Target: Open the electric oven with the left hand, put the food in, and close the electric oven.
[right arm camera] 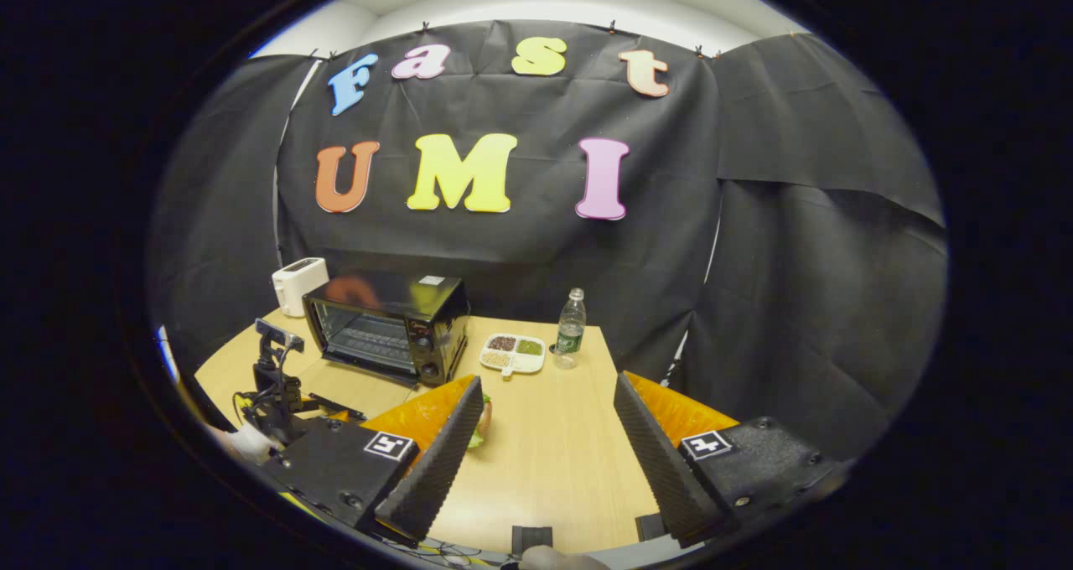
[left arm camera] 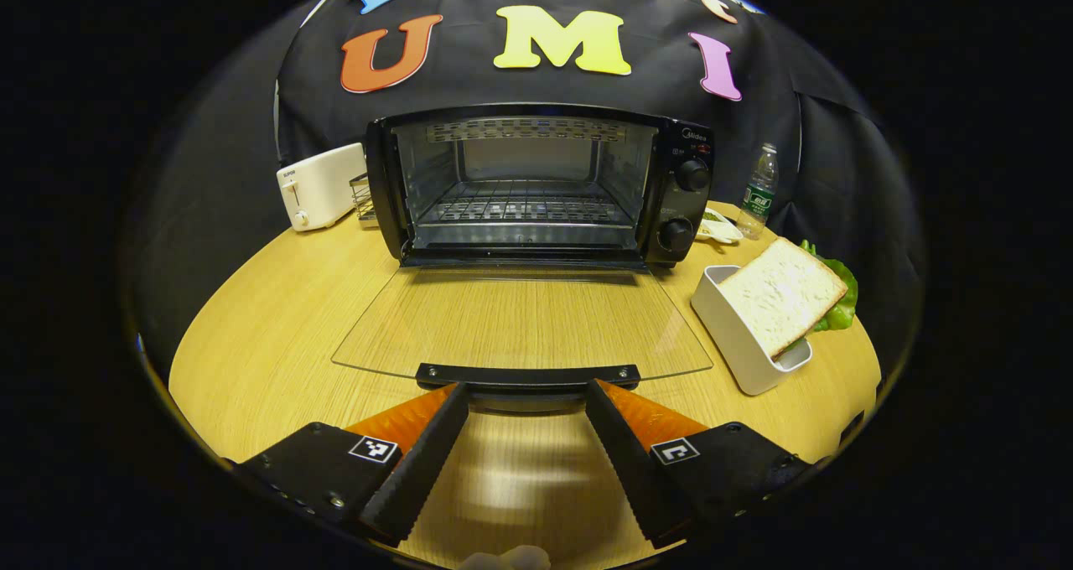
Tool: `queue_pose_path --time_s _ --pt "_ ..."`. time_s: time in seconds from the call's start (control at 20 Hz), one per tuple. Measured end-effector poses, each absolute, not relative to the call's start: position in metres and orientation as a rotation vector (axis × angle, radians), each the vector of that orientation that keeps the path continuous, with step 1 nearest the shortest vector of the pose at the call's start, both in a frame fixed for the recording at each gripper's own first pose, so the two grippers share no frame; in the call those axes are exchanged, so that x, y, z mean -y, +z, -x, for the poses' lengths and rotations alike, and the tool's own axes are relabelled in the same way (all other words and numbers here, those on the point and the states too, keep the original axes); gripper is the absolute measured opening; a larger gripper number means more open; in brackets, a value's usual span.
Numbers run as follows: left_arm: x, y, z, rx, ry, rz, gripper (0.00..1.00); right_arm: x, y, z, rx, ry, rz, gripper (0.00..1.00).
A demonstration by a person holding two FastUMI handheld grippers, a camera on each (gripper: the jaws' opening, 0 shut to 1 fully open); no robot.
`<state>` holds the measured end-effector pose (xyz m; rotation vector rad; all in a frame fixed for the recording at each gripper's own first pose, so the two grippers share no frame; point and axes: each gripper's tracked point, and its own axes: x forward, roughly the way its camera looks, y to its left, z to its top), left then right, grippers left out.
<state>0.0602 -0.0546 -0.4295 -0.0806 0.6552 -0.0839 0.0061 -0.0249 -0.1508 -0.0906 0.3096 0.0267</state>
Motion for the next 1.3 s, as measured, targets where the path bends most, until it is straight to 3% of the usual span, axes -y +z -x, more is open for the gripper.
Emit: queue_pose_path --time_s 0.2,0.25,0.3,0.65,1.1,1.15,1.3 --pt "0.051 -0.412 -0.056 -0.626 -0.094 0.066 0.94 0.024 -0.158 -0.012 -0.316 0.031 0.087 0.92" --pt "0.049 -0.403 -0.054 -0.613 -0.096 0.066 0.94 0.025 -0.162 -0.014 -0.319 0.029 0.091 1.0" --pt "0.048 -0.393 -0.051 -0.597 -0.097 0.073 0.94 0.026 -0.168 -0.016 -0.33 0.03 0.09 0.92" --pt "0.031 -0.288 -0.02 -0.453 -0.089 0.084 0.94 0.009 -0.238 -0.028 -0.461 0.131 0.05 0.92" --pt "0.024 -0.157 -0.007 -0.287 -0.038 0.103 0.93 -0.042 -0.325 -0.087 -0.712 0.383 -0.12 0.89" --pt "0.022 -0.146 -0.01 -0.266 -0.024 0.088 0.93 -0.046 -0.33 -0.097 -0.732 0.401 -0.144 0.97" --pt "0.025 -0.133 -0.019 -0.248 0.009 0.052 0.93 -0.059 -0.348 -0.128 -0.801 0.463 -0.193 0.96"
